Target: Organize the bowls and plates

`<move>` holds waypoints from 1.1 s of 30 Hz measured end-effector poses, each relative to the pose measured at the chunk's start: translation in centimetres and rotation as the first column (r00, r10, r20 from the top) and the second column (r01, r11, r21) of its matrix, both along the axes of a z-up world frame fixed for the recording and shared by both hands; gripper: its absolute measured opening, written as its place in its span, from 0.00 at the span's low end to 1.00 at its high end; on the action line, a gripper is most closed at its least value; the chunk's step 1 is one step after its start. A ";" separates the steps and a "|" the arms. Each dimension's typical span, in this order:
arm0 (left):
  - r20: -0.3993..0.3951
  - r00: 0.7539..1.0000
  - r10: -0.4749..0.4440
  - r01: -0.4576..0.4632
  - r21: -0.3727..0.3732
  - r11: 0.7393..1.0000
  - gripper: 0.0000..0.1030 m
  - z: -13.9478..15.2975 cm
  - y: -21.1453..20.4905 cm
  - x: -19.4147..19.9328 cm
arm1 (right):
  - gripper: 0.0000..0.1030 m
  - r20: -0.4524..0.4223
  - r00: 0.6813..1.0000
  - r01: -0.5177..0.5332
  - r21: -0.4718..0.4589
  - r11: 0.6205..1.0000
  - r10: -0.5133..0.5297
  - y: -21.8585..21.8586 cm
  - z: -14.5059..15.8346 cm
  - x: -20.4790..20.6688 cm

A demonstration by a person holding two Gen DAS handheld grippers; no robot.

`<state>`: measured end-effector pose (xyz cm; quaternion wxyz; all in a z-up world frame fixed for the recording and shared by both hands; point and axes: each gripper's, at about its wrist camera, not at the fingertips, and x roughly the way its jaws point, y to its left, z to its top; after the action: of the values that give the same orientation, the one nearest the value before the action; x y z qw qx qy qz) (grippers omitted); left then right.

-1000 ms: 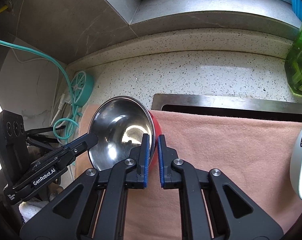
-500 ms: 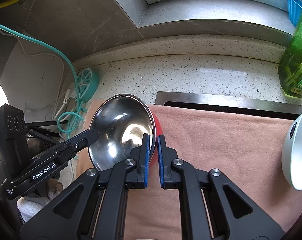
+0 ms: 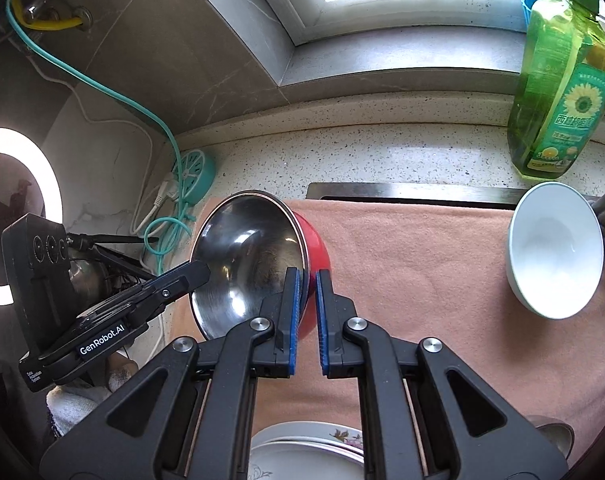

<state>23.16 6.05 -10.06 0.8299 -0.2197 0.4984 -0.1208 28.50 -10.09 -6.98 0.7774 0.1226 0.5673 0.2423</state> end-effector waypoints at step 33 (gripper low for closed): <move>0.068 0.945 -0.320 0.323 -0.039 0.946 0.10 4.0 -16.8 -9.0 | 0.07 0.025 0.978 0.205 -0.016 0.979 -0.205 -20.0 2.8 -14.7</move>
<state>14.13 -10.76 -6.08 0.8083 -0.1520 0.4988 -0.2735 13.83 -30.07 -4.16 0.8058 0.1704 0.5450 0.1569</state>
